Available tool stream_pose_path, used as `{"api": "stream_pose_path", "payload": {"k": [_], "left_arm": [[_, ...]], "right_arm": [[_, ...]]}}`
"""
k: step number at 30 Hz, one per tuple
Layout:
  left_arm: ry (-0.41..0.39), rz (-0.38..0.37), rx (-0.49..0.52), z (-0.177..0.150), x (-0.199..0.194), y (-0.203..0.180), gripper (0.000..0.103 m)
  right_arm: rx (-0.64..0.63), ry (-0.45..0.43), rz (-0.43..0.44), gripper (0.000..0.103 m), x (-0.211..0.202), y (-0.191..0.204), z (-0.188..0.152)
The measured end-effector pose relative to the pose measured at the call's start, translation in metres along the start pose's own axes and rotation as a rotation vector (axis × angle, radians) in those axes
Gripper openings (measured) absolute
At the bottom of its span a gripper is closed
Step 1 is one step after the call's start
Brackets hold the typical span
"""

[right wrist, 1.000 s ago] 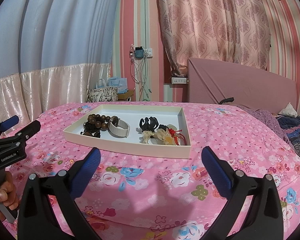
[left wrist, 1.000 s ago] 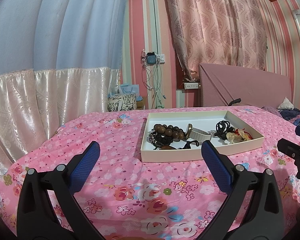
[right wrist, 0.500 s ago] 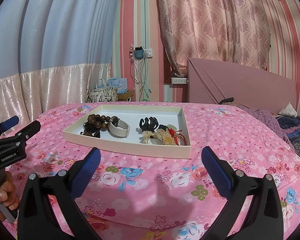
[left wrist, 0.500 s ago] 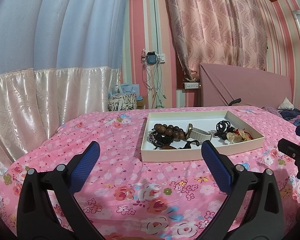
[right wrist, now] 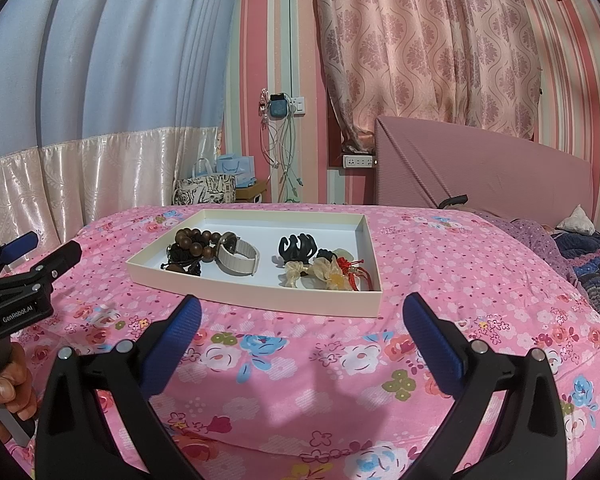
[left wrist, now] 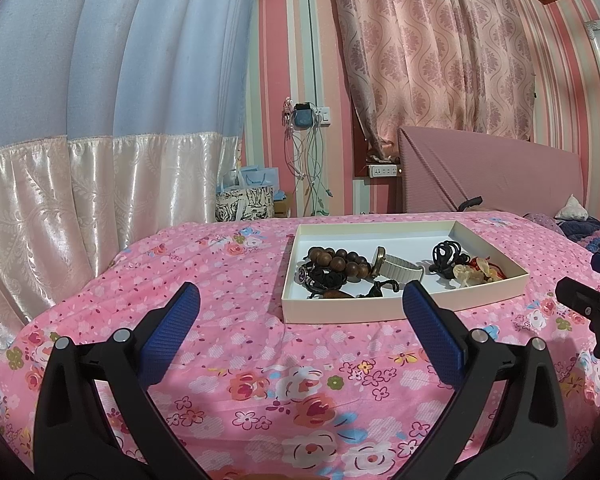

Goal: Organize jewelry

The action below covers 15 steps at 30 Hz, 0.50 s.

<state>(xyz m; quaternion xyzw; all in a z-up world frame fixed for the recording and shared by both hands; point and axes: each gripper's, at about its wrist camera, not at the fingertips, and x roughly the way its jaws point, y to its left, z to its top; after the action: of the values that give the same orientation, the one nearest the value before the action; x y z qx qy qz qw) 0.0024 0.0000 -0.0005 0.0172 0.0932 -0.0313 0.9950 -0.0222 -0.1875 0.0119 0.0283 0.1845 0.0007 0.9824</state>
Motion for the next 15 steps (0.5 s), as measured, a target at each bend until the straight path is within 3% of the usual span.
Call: {"api": "stream_pose_path", "payload": {"k": [15], "left_arm": [[0.002,0.001,0.0,-0.0004,-0.0001,-0.0003,0.1]], "right_arm": [[0.0,0.001,-0.002,0.1,-0.0004,-0.0003,0.0002]]}}
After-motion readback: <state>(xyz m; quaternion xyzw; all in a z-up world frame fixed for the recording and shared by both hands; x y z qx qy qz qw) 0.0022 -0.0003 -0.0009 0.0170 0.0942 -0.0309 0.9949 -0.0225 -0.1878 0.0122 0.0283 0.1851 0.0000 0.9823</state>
